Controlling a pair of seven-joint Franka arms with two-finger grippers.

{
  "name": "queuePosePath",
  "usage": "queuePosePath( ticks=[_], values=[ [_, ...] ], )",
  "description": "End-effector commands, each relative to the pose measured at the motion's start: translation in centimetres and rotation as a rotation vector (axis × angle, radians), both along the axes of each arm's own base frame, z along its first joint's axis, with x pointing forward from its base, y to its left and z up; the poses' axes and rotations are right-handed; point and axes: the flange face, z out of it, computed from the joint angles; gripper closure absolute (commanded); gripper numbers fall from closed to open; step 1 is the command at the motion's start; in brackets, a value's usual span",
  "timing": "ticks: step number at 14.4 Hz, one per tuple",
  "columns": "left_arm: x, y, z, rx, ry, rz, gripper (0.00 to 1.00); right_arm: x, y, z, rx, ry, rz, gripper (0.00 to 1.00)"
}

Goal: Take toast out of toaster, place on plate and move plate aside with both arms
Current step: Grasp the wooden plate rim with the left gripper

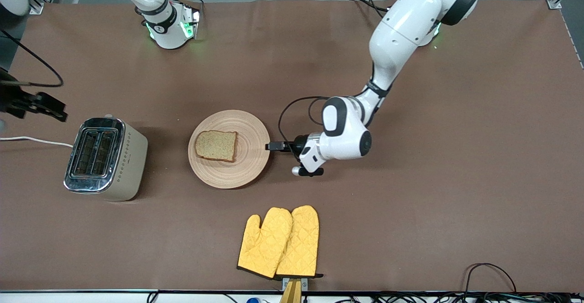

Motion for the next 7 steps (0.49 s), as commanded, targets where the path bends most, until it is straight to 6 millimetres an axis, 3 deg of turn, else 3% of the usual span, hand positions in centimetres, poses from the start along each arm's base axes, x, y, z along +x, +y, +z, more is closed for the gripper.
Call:
queuePosePath(
  ticks=[1,2,4,5,6,7],
  values=[
    [-0.5,-2.2,-1.6,-0.042,-0.044,0.024,0.05,-0.5,-1.1,1.7,-0.014,0.042,-0.044,0.00],
    [-0.7,-2.5,-1.9,-0.039,-0.062,0.027,0.18,-0.4,-1.3,1.8,0.007,0.038,-0.048,0.00],
    [-1.0,-2.6,-2.2,-0.040,-0.092,0.005,0.71,-0.4,-3.1,1.2,0.102,0.029,-0.076,0.00],
    [-1.1,-2.6,-2.3,-0.043,-0.086,0.011,0.87,-0.6,-4.4,0.8,0.118,0.036,-0.097,0.00],
    [-1.1,-2.6,-2.3,-0.049,-0.079,0.020,0.96,-0.6,-4.5,0.3,0.119,0.042,-0.100,0.00],
    [-1.0,-2.5,-2.2,-0.050,-0.082,0.020,0.99,-0.4,-4.4,-0.2,0.120,0.037,-0.097,0.00]
  ],
)
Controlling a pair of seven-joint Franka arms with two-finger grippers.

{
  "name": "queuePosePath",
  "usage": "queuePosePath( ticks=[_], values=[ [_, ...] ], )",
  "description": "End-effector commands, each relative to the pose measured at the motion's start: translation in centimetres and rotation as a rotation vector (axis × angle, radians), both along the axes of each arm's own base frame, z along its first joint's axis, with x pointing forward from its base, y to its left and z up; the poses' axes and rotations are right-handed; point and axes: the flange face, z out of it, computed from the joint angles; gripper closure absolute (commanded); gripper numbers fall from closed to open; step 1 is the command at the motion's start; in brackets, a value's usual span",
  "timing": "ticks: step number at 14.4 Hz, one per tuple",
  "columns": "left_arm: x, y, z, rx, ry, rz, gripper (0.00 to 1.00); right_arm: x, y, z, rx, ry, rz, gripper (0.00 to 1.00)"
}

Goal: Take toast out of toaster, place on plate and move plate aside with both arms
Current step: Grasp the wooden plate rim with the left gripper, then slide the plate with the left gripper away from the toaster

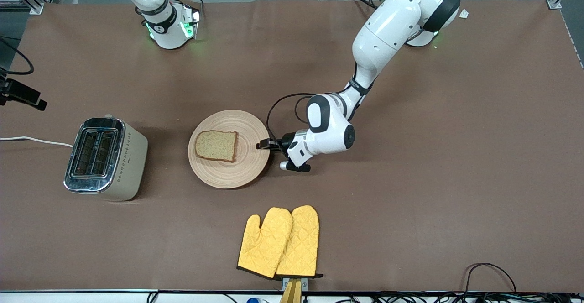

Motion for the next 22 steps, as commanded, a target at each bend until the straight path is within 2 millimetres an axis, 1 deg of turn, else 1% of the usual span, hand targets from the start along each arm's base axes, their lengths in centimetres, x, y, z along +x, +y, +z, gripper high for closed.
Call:
queuePosePath(
  ticks=[1,2,3,4,5,6,7,8,9,10,11,12,13,14,15,16,17,18,19,20,21,22],
  values=[
    [0.5,-0.2,0.4,-0.023,-0.031,0.008,1.00,0.0,0.0,-1.9,0.025,0.001,-0.002,0.00],
    [0.5,-0.3,0.8,-0.028,-0.047,-0.002,1.00,-1.1,0.7,-2.0,0.024,-0.035,0.006,0.00],
    [0.5,-0.5,1.3,-0.029,-0.056,-0.007,1.00,-1.4,1.0,-2.3,0.024,-0.052,0.012,0.00],
    [0.8,-0.7,2.5,-0.035,-0.072,-0.012,1.00,-1.4,1.0,-2.4,0.024,-0.050,0.012,0.00],
    [1.5,-0.5,4.6,-0.039,-0.104,-0.018,1.00,-1.5,0.9,-2.3,0.023,-0.051,0.011,0.00],
    [2.3,0.1,6.1,-0.036,-0.130,-0.031,1.00,-1.5,0.9,-2.3,0.022,-0.049,0.011,0.00],
    [3.7,2.0,8.4,-0.035,-0.149,-0.050,1.00,-1.5,1.0,-2.3,0.019,-0.049,0.014,0.00],
    [5.4,4.3,10.1,-0.042,-0.150,-0.075,1.00,-1.6,1.1,-2.2,0.016,-0.050,0.015,0.00],
    [7.4,7.2,11.6,-0.043,-0.154,-0.104,1.00,-1.6,1.5,-2.1,0.013,-0.049,0.013,0.00],
    [9.4,10.7,12.7,-0.029,-0.158,-0.134,1.00,-1.6,2.4,-2.0,0.008,-0.045,0.026,0.00],
    [11.4,15.2,13.2,-0.020,-0.144,-0.166,1.00,-1.4,2.7,-1.8,-0.008,-0.051,0.036,0.00],
    [12.8,19.0,13.6,-0.034,-0.123,-0.187,1.00,-1.4,1.7,-1.6,-0.015,-0.054,0.038,0.00],
    [14.0,22.8,13.8,-0.058,-0.100,-0.186,1.00,-1.5,1.8,-1.8,-0.013,-0.045,0.046,0.00],
    [15.3,27.9,13.7,-0.086,-0.071,-0.178,1.00,-1.5,3.0,-1.5,-0.015,-0.049,0.051,0.00],
    [15.9,31.7,13.5,-0.112,-0.065,-0.178,1.00,-1.3,2.8,-1.2,-0.024,-0.057,0.056,0.00],
    [16.5,36.3,13.0,-0.133,-0.075,-0.171,1.00,-1.3,2.2,-1.4,-0.021,-0.053,0.068,0.00],
    [16.6,40.3,12.3,-0.146,-0.082,-0.179,1.00,-1.4,3.0,-1.3,-0.022,-0.053,0.074,0.00],
    [16.4,43.6,11.6,-0.155,-0.083,-0.188,1.00,-1.4,2.8,-1.1,-0.024,-0.054,0.073,0.00],
    [16.3,47.3,11.1,-0.148,-0.095,-0.183,1.00,-1.3,2.5,-1.4,-0.022,-0.048,0.068,0.00],
    [16.2,50.5,10.4,-0.133,-0.105,-0.170,1.00,-1.3,2.9,-1.4,-0.023,-0.047,0.065,0.00],
    [15.8,53.7,9.9,-0.104,-0.107,-0.164,0.99,-1.3,2.3,-1.4,-0.023,-0.051,0.066,0.00],
    [15.5,56.3,9.5,-0.085,-0.115,-0.157,0.99,-1.4,2.3,-1.4,-0.021,-0.049,0.065,0.00]
  ],
)
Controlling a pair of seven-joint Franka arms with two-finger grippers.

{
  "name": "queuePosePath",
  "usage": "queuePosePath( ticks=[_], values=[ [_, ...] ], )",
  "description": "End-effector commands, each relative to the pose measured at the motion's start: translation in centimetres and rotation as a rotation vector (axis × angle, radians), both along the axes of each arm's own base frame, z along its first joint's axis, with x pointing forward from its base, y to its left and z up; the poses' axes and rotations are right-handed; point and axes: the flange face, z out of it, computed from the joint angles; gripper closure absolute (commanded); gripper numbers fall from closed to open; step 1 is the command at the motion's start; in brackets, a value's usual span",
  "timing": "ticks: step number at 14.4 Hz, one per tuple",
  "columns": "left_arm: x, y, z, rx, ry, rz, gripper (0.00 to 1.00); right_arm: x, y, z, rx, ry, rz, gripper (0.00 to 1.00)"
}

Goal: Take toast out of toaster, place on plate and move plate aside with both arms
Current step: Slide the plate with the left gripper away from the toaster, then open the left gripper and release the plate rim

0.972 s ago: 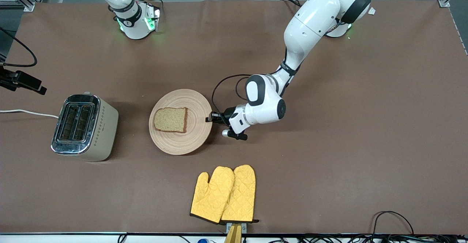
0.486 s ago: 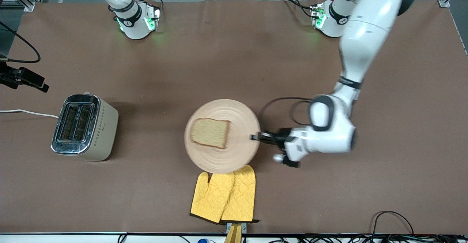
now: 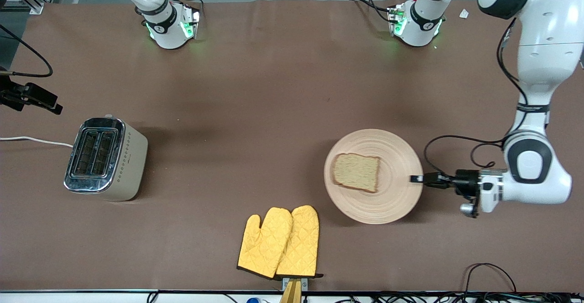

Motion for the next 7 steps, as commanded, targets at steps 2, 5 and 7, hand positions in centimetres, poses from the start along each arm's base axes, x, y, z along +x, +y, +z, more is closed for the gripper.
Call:
queuePosePath(
  ticks=[2,5,7],
  values=[
    [-1.8,8.3,-2.0,-0.025,-0.066,-0.010,0.99,-0.7,-0.3,0.5,-0.010,-0.005,0.007,0.00],
    [-3.7,12.7,-6.1,-0.066,-0.093,-0.006,0.99,-0.8,-0.1,0.5,-0.009,0.000,0.008,0.00],
    [-4.4,13.6,-8.0,-0.082,-0.085,0.003,0.99,-0.8,0.3,0.5,-0.014,0.002,0.018,0.00]
  ],
)
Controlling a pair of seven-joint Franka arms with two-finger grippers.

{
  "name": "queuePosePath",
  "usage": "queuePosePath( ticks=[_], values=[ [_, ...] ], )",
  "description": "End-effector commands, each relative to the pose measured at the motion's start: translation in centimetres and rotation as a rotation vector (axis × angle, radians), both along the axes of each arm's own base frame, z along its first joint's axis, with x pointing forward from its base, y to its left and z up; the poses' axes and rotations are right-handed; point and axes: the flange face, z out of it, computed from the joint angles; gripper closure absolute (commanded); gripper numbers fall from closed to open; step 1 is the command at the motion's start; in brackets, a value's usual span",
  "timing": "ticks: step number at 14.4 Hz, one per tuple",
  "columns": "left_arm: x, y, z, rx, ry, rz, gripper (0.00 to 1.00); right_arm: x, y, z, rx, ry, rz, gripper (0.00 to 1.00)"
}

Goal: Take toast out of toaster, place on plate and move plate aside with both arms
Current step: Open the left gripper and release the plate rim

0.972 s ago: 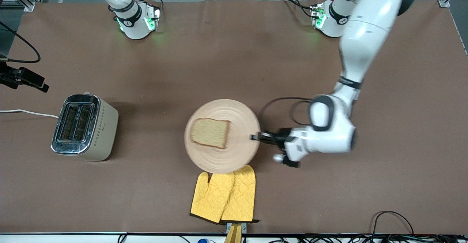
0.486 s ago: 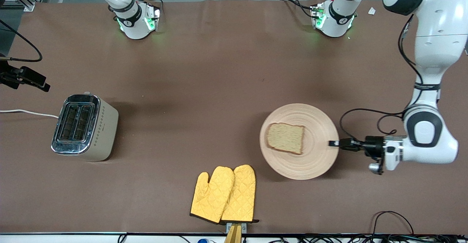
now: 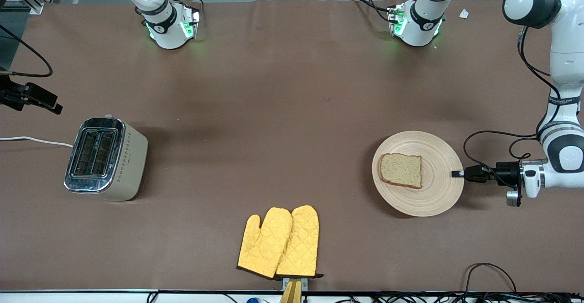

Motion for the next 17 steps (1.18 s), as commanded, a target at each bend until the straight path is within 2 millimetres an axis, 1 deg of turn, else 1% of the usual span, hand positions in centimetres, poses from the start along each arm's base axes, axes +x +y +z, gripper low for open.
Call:
queuePosePath(
  ticks=[1,2,3,4,5,6,7,8,9,10,11,12,13,14,15,16,17],
  values=[
    [-0.4,-0.1,-0.9,-0.048,0.007,-0.015,0.98,-0.8,-0.2,0.5,-0.012,-0.001,0.010,0.00],
    [-0.4,-0.2,-0.8,-0.049,0.018,-0.006,0.95,-0.8,0.1,0.5,-0.015,-0.001,0.007,0.00],
    [-0.5,0.0,-0.9,-0.047,0.028,0.001,0.68,-0.7,-0.2,0.6,-0.019,-0.007,0.011,0.00],
    [-0.5,0.1,-1.0,-0.048,0.031,0.006,0.01,-0.8,-0.1,0.6,-0.017,-0.004,0.011,0.00],
    [-0.6,0.9,-0.7,-0.041,0.029,0.015,0.00,-0.8,0.4,0.6,-0.018,0.001,0.008,0.00],
    [-0.1,1.0,0.4,-0.015,0.016,0.006,0.00,-0.8,-0.3,0.6,-0.017,-0.001,0.008,0.00],
    [0.9,1.2,3.0,0.057,-0.016,-0.038,0.00,-0.8,-0.1,0.6,-0.018,-0.001,0.005,0.00],
    [2.5,0.4,6.4,0.172,-0.041,-0.102,0.00,-0.8,-0.1,0.6,-0.018,-0.002,0.005,0.00],
    [4.1,-0.9,9.4,0.281,-0.069,-0.160,0.00,-0.8,-0.4,0.7,-0.016,-0.004,0.007,0.00],
    [5.1,-2.3,12.1,0.368,-0.107,-0.219,0.00,-0.8,0.0,0.7,-0.017,-0.002,0.007,0.00],
    [5.8,-4.9,15.2,0.444,-0.148,-0.274,0.00,-0.8,0.0,0.8,-0.017,-0.005,0.007,0.00],
    [6.2,-6.7,18.5,0.499,-0.177,-0.284,0.00,-0.8,-0.1,0.8,-0.017,-0.007,0.008,0.00],
    [6.6,-9.0,21.7,0.562,-0.206,-0.285,0.00,-0.7,-0.1,0.8,-0.018,-0.008,0.008,0.00],
    [6.7,-12.4,24.9,0.650,-0.234,-0.300,0.00,-0.7,-0.1,0.8,-0.018,-0.008,0.007,0.00],
    [6.6,-15.7,27.7,0.720,-0.249,-0.300,0.00,-0.7,-0.1,0.8,-0.016,-0.009,0.008,0.00],
    [6.0,-19.3,30.6,0.790,-0.263,-0.290,0.00,-0.8,-0.2,0.8,-0.016,-0.007,0.007,0.00],
    [5.2,-22.8,33.0,0.855,-0.266,-0.266,0.00,-0.8,-0.2,0.8,-0.016,-0.007,0.007,0.00]
  ],
)
